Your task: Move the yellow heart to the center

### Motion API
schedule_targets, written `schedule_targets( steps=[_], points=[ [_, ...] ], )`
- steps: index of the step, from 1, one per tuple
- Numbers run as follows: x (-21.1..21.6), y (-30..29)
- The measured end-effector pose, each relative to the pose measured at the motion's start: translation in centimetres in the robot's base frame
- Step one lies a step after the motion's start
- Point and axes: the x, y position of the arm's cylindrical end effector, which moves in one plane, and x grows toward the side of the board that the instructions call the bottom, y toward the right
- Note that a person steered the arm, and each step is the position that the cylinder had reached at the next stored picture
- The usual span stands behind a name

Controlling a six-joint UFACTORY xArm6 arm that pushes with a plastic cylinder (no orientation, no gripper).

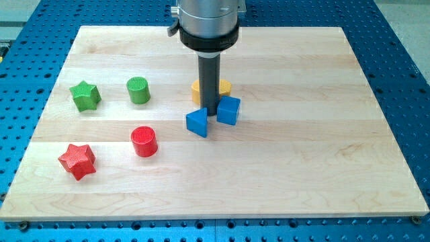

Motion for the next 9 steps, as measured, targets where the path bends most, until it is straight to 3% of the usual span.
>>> schedule_targets(
  steps=[1,3,4,5,7,8,9],
  points=[
    [-3.2,0.0],
    [-4.6,-3.5],
    [-8.4,-1.1],
    [-12.6,-2.6],
    [-10.2,-9.9],
    [-7.7,-8.6],
    [-7.9,-8.0]
  ],
)
